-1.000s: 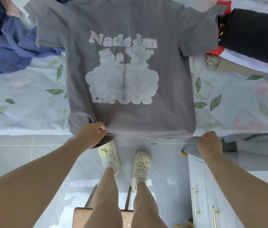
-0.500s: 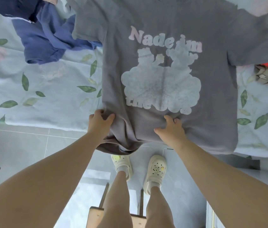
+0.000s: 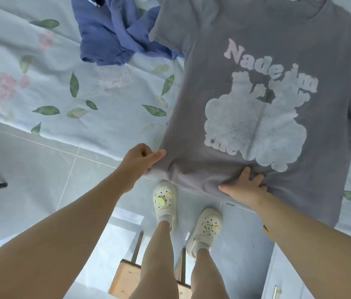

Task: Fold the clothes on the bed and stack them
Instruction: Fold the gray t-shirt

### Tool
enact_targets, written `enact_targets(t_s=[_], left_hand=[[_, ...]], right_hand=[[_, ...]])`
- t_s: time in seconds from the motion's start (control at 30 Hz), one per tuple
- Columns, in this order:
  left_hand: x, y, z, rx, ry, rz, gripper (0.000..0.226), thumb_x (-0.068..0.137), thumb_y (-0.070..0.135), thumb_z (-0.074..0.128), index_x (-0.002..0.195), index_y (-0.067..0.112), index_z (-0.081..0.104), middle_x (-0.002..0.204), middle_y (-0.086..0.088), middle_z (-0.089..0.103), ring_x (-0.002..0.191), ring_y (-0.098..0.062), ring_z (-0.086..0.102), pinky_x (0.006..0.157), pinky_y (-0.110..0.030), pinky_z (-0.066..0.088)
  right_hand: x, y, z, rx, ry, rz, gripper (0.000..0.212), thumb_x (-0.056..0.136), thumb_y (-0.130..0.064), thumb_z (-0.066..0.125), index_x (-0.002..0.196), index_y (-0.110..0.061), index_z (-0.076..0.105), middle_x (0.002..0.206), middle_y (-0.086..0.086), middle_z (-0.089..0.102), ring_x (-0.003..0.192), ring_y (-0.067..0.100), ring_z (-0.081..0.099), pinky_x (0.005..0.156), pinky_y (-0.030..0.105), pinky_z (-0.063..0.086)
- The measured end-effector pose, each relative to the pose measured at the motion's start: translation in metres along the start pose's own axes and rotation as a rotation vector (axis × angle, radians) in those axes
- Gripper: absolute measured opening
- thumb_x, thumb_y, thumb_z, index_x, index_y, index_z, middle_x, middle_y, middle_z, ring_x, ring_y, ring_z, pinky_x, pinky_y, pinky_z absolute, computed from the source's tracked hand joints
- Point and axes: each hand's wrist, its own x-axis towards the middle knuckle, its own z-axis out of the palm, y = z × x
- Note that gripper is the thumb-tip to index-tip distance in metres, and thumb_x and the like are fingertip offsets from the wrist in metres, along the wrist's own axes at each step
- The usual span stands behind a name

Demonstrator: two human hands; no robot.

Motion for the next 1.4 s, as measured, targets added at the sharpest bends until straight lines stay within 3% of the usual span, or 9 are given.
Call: enact_targets(t_s=[0.1, 0.2, 0.43, 0.6, 0.77, 0.93, 1.03, 1.1, 1.4], left_hand=[[0.004, 0.003, 0.000, 0.333, -0.185, -0.043, 0.024, 0.081, 0.021, 0.072, 0.095, 0.020, 0.053, 0.079, 0.000, 0.057, 0.064, -0.016, 0.048, 0.052, -0.021, 0.039], [0.007, -0.001, -0.010, 0.664, -0.025, 0.042, 0.025, 0.080, 0.022, 0.069, 0.070, 0.024, 0.046, 0.071, 0.004, 0.049, 0.074, -0.021, 0.046, 0.055, -0.026, 0.031], [0.006, -0.017, -0.007, 0.539, -0.077, 0.158, 0.028, 0.085, 0.021, 0.065, 0.075, 0.019, 0.039, 0.076, 0.002, 0.047, 0.071, -0.018, 0.043, 0.057, -0.027, 0.033], [0.004, -0.023, -0.018, 0.558, -0.154, 0.071, 0.068, 0.069, 0.026, 0.078, 0.128, 0.024, 0.044, 0.111, 0.004, 0.057, 0.100, -0.020, 0.053, 0.084, -0.033, 0.044], [0.004, -0.018, -0.011, 0.871, 0.022, -0.028, 0.046, 0.072, 0.040, 0.071, 0.111, 0.024, 0.053, 0.105, 0.002, 0.061, 0.097, -0.025, 0.057, 0.080, -0.037, 0.049], [0.014, 0.006, 0.013, 0.487, 0.138, -0.035, 0.061, 0.083, 0.050, 0.063, 0.128, 0.014, 0.043, 0.117, -0.005, 0.055, 0.108, -0.030, 0.054, 0.090, -0.040, 0.047], [0.025, 0.010, 0.006, 0.610, 0.154, -0.012, 0.019, 0.086, 0.026, 0.062, 0.096, 0.015, 0.052, 0.097, -0.006, 0.057, 0.101, -0.032, 0.055, 0.071, -0.032, 0.041], [0.028, 0.006, -0.007, 0.691, 0.183, -0.041, 0.014, 0.080, 0.014, 0.063, 0.082, 0.017, 0.050, 0.090, -0.006, 0.058, 0.092, -0.031, 0.055, 0.066, -0.030, 0.038], [0.063, 0.047, -0.015, 0.379, 0.129, 0.013, 0.045, 0.084, 0.034, 0.067, 0.121, 0.017, 0.050, 0.099, 0.004, 0.058, 0.096, -0.019, 0.055, 0.080, -0.027, 0.041]], right_hand=[[-0.003, -0.003, -0.001, -0.061, -0.001, 0.011, 0.109, 0.081, -0.059, 0.058, 0.149, -0.018, -0.017, 0.154, 0.017, -0.019, 0.141, 0.043, 0.004, 0.114, 0.047, 0.015], [-0.004, -0.004, -0.003, -0.084, -0.025, 0.002, 0.109, 0.082, -0.060, 0.057, 0.148, -0.017, -0.018, 0.154, 0.019, -0.020, 0.142, 0.044, 0.002, 0.114, 0.048, 0.014], [-0.001, -0.006, 0.002, -0.099, -0.028, 0.007, 0.112, 0.079, -0.065, 0.055, 0.148, -0.015, -0.018, 0.154, 0.022, -0.020, 0.142, 0.046, -0.002, 0.114, 0.050, 0.011], [0.003, -0.002, 0.002, -0.051, -0.051, -0.004, 0.116, 0.071, -0.078, 0.045, 0.151, -0.013, -0.007, 0.156, 0.023, -0.011, 0.142, 0.044, -0.005, 0.114, 0.054, 0.005], [-0.003, -0.005, -0.002, -0.013, -0.021, 0.019, 0.104, 0.083, -0.064, 0.050, 0.150, -0.016, -0.014, 0.154, 0.021, -0.016, 0.141, 0.045, 0.002, 0.114, 0.049, 0.014], [-0.016, -0.028, -0.006, 0.037, 0.393, -0.318, 0.071, 0.090, -0.028, 0.052, 0.149, -0.014, 0.014, 0.157, 0.016, 0.003, 0.143, 0.035, 0.010, 0.113, 0.047, 0.021], [-0.010, -0.055, -0.016, 0.062, 0.341, -0.494, 0.067, 0.093, -0.026, 0.048, 0.150, -0.025, 0.012, 0.159, 0.005, -0.001, 0.145, 0.031, 0.006, 0.113, 0.050, 0.023], [-0.005, -0.069, -0.023, 0.125, 0.293, -0.453, 0.066, 0.093, -0.026, 0.047, 0.150, -0.027, 0.013, 0.159, 0.003, 0.001, 0.144, 0.031, 0.006, 0.112, 0.050, 0.024], [0.013, -0.098, -0.073, 0.043, 0.355, -0.410, 0.067, 0.095, -0.026, 0.045, 0.150, -0.029, 0.009, 0.160, 0.001, -0.005, 0.146, 0.028, -0.001, 0.113, 0.048, 0.018]])
